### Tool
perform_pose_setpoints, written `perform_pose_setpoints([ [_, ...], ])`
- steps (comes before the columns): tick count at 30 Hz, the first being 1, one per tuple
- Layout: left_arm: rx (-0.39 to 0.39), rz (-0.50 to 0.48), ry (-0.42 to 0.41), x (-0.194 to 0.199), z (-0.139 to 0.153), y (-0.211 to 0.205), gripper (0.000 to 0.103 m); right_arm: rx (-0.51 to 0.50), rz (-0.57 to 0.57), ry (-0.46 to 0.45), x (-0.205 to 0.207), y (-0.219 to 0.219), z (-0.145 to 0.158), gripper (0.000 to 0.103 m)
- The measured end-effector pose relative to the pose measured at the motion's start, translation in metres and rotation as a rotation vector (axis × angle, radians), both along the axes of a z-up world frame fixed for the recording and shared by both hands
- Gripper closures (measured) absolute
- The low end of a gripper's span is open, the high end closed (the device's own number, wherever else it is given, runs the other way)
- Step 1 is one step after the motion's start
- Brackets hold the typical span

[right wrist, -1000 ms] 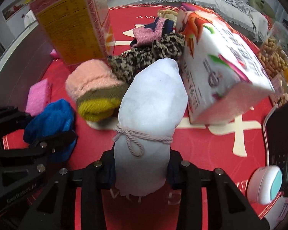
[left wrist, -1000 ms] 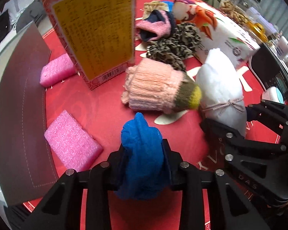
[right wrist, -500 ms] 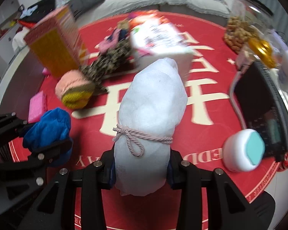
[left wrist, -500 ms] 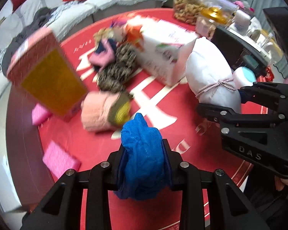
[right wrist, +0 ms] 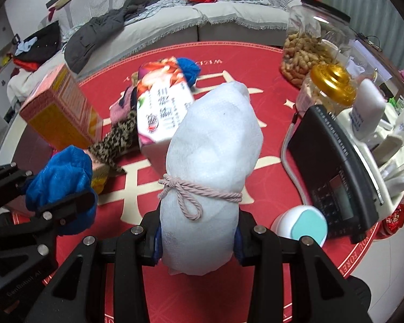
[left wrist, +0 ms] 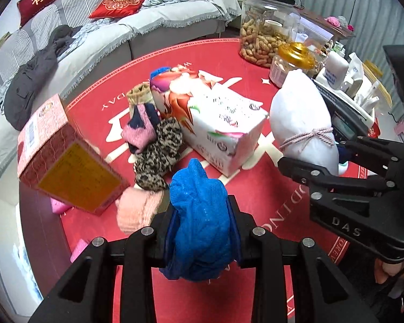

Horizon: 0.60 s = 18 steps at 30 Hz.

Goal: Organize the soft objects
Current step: 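Lift the blue cloth and white tied bundle off the table with both tools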

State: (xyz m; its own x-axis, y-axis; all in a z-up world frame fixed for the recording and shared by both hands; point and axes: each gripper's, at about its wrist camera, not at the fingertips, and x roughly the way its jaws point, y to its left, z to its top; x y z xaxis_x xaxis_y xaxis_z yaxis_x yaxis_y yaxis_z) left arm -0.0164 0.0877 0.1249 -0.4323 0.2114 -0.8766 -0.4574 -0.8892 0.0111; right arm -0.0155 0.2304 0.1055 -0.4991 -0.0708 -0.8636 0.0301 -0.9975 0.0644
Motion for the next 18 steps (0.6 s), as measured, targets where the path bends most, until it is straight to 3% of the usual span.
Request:
perform_pose_setpoints([
  [8,0.082,0.052,-0.040,-0.028,0.014,-0.004,0.069,-0.015,-0.016,0.026,-0.010,0.004,0.012,0.060],
  [13,0.017,0.096,-0.049,-0.041,0.013,-0.002,0.069,-0.010,-0.020,0.036,-0.018,0.005,0.017,0.060],
  [18,0.033,0.120,-0.059,-0.054,0.016,0.000,0.069,0.006,-0.018,0.041,-0.029,0.005,0.020,0.060],
])
